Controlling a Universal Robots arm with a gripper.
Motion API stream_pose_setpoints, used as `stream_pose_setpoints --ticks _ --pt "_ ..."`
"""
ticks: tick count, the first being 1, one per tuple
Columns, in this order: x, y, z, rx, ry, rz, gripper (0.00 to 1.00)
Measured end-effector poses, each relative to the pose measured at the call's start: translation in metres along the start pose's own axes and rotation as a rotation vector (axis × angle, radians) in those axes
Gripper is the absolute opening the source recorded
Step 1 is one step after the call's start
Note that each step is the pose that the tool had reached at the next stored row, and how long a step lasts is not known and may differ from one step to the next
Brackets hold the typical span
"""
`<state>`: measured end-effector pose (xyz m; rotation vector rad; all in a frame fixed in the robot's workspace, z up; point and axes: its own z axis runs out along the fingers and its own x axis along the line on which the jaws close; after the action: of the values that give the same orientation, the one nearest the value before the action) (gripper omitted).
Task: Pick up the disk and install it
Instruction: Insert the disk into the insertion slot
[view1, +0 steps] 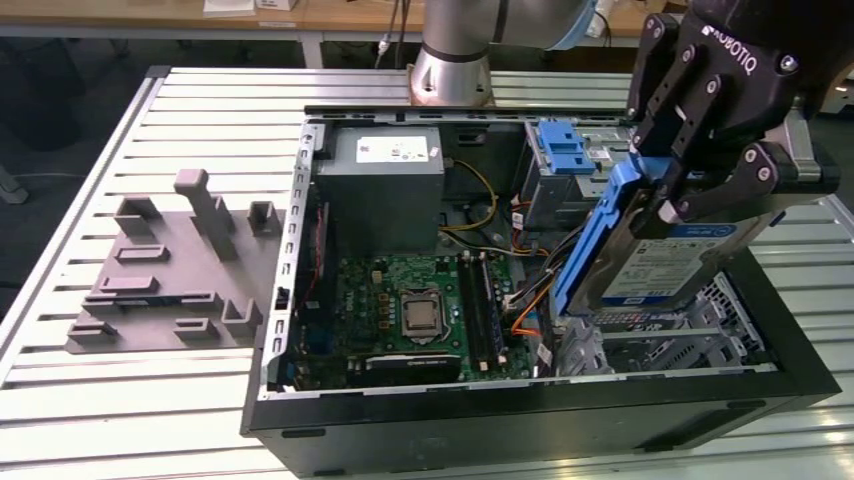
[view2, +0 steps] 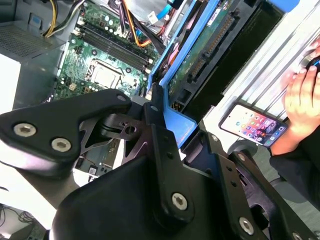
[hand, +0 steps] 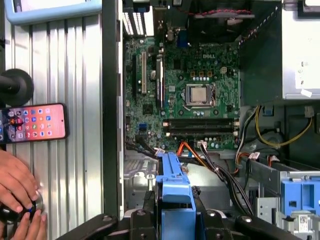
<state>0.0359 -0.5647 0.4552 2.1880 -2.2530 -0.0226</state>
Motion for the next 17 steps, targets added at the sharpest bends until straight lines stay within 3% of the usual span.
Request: stream_pose_setpoints --ticks 9,17 --pt "0.0 0.0025 0.0002 -0.0001 0.0 0.0 0.36" --pt "0.0002 0.0004 0.0001 -0.0001 0.0001 0.0 0.36"
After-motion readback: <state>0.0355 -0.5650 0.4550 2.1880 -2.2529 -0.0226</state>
